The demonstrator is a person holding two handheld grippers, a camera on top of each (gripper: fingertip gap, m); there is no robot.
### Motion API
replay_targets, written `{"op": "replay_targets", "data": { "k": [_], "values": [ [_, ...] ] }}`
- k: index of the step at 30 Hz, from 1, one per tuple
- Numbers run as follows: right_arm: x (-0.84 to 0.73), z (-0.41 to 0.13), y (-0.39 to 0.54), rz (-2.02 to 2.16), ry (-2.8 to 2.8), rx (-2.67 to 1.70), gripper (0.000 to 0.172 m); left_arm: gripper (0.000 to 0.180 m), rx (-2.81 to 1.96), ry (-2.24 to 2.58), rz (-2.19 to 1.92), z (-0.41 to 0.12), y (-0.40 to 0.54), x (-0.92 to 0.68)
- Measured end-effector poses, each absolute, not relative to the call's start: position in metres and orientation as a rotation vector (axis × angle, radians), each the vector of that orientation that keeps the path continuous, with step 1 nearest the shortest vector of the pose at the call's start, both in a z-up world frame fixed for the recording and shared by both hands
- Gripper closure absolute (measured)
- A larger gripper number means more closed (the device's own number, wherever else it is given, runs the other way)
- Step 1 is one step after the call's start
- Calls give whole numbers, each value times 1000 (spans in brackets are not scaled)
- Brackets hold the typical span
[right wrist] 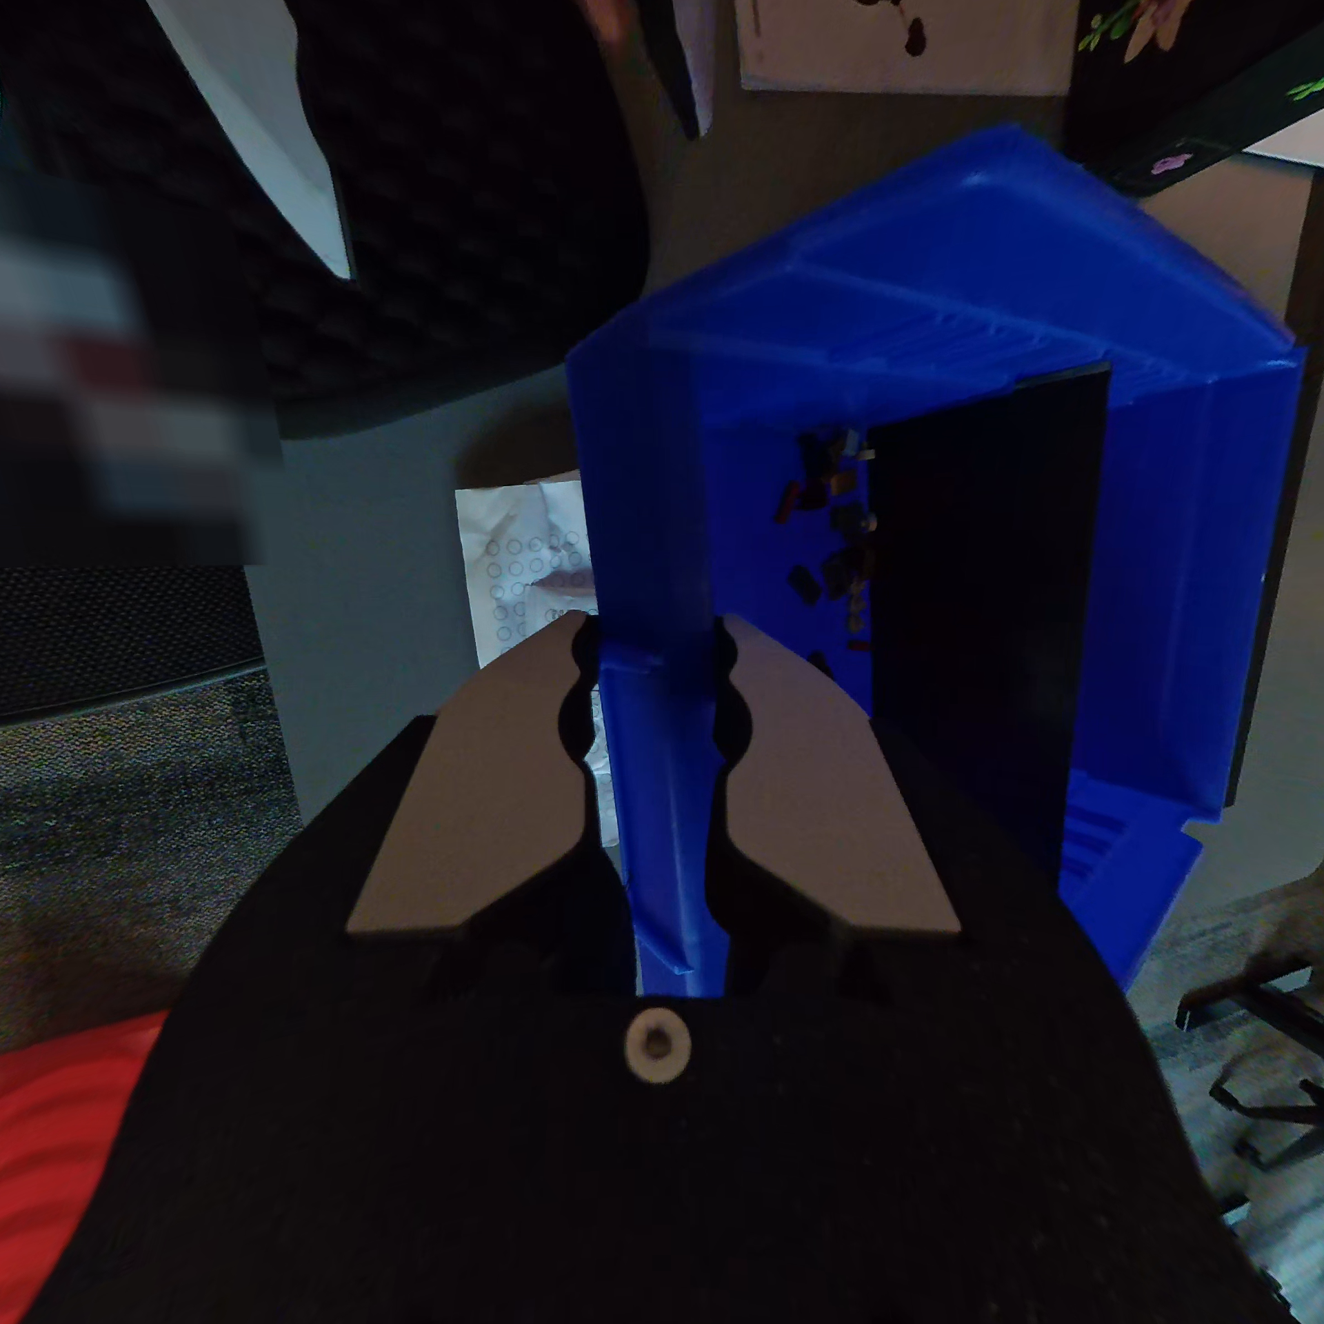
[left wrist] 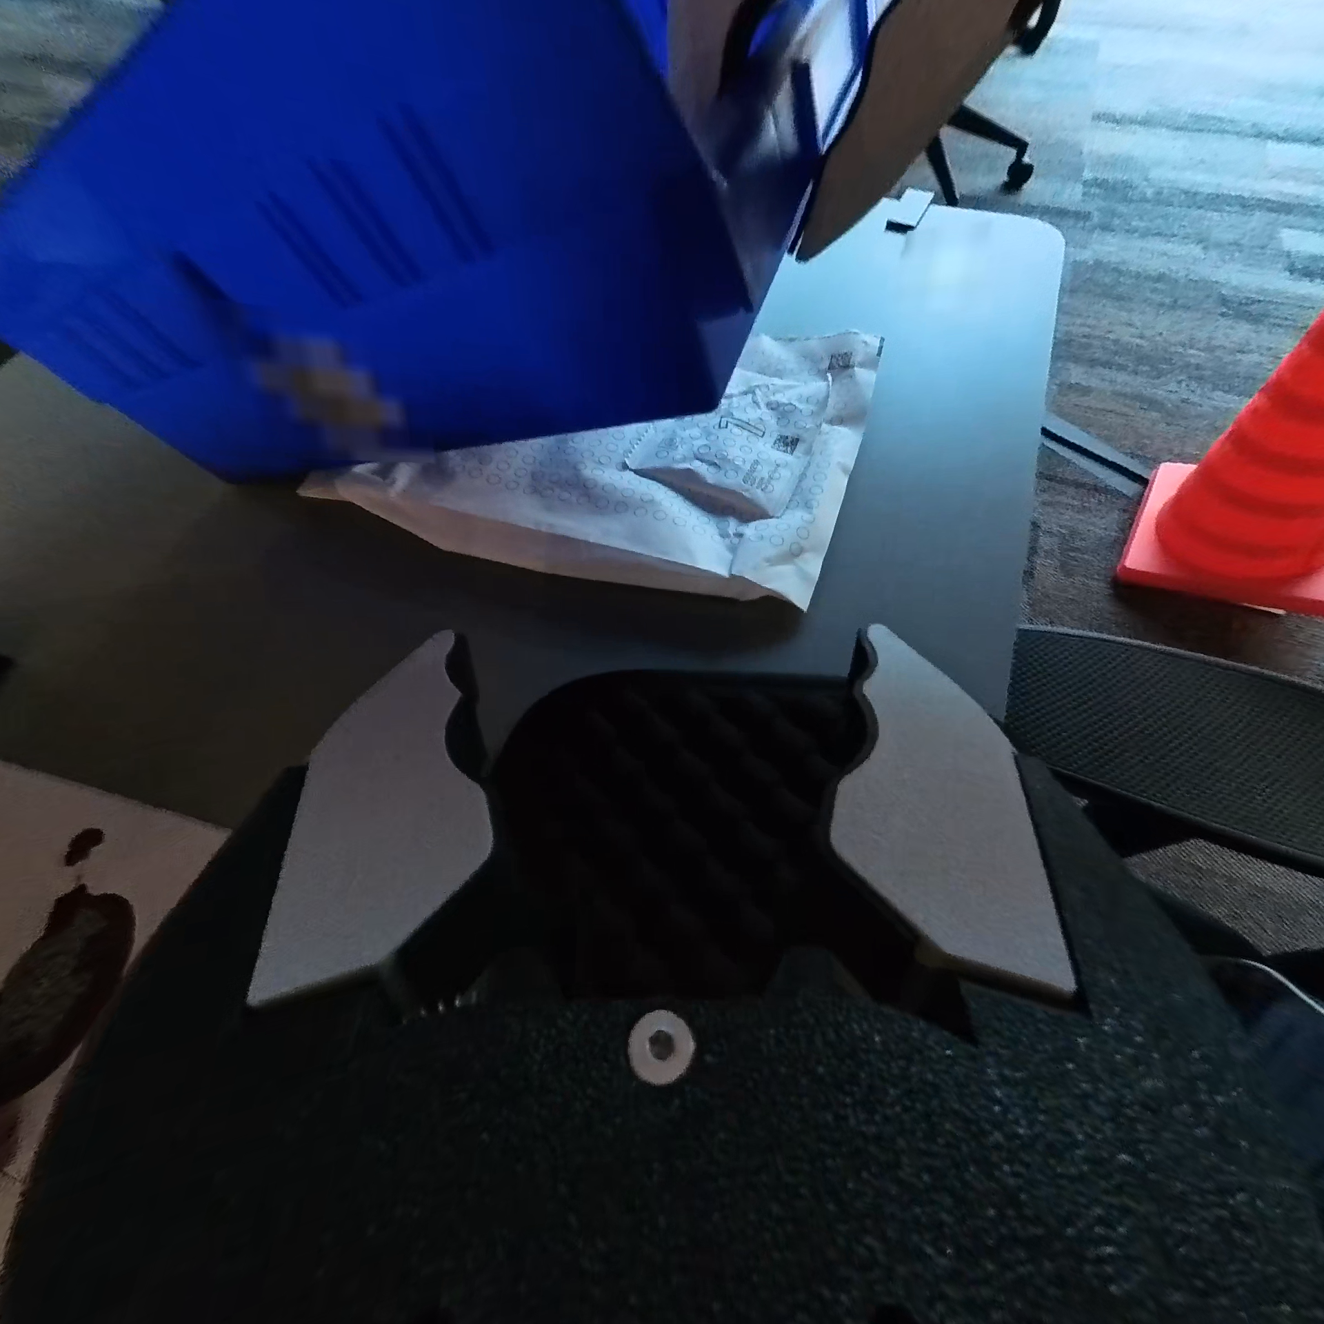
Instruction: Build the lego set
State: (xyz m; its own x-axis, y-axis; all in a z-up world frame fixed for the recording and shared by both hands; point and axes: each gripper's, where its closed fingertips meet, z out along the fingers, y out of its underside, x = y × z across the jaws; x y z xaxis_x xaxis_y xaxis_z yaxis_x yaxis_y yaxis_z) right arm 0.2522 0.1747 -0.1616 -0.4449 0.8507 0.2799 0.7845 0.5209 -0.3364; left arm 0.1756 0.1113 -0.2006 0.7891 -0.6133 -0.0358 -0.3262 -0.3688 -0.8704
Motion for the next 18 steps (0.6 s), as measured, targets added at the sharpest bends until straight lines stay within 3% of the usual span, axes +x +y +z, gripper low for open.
{"op": "replay_targets", "data": {
  "k": [18],
  "values": [
    [251, -154, 177, 218, -2367, -1373, 144, 82, -1906, 686, -357, -185, 115, 178]
  ]
}}
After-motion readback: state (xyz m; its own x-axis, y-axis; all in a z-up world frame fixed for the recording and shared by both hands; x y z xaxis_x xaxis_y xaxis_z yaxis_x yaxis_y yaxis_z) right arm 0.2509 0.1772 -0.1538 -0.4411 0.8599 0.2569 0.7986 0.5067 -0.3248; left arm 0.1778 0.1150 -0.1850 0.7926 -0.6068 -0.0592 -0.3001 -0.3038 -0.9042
